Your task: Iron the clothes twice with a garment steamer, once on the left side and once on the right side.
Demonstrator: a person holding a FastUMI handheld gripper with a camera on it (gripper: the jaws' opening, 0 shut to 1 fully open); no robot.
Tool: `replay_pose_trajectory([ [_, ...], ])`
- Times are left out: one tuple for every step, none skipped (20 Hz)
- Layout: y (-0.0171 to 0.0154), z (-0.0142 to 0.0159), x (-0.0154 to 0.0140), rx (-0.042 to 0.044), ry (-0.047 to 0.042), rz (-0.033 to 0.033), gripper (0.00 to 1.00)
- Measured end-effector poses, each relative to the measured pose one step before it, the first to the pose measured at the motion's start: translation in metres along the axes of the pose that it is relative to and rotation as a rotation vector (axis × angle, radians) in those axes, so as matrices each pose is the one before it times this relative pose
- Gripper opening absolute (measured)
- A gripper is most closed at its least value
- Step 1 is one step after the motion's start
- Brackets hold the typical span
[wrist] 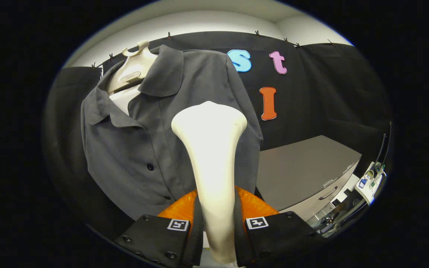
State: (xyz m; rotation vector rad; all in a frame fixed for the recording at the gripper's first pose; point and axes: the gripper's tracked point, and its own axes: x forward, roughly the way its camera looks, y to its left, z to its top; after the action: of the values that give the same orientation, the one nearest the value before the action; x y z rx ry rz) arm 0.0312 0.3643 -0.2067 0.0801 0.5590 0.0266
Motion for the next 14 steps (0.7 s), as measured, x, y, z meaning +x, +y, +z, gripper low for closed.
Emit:
replay_pose_trajectory([
  [0.00207, -0.00456, 0.00654, -0.00154, 0.01418, -0.00007, 0.42],
  [0.00168, -0.00441, 0.00430, 0.00225, 0.01212, 0.00012, 0.42],
  [0.00006, -0.00388, 0.00175, 0.00355, 0.00911, -0.00042, 0.42],
  [-0.00048, -0.00455, 0.00177, 0.00172, 0.00766, -0.00005, 0.42],
  [-0.00081, -0.00370, 0.00232, -0.00006, 0.00703, -0.00035, 0.42],
  [-0.00019, -0.00380, 0.00284, -0.00096, 0.00818, -0.00040, 0.42],
  [-0.00072, -0.00465, 0.00185, -0.00077, 0.00830, 0.00000, 0.42],
  [-0.00014, -0.00599, 0.00209, -0.00234, 0.01055, -0.00016, 0.42],
  [-0.00156, -0.00662, 0.00157, -0.00279, 0.01250, -0.00053, 0.42],
  [-0.00063, -0.00666, 0.00117, -0.00266, 0.01307, -0.00047, 0.42],
  [-0.00123, -0.00577, 0.00138, -0.00050, 0.01112, -0.00151, 0.42],
  [-0.00242, -0.00579, 0.00136, 0.00113, 0.01005, -0.00173, 0.42],
  [-0.00201, -0.00486, 0.00151, 0.00447, 0.01022, -0.00159, 0.42],
  [-0.00044, -0.00572, 0.00256, 0.00155, 0.01205, -0.00084, 0.42],
])
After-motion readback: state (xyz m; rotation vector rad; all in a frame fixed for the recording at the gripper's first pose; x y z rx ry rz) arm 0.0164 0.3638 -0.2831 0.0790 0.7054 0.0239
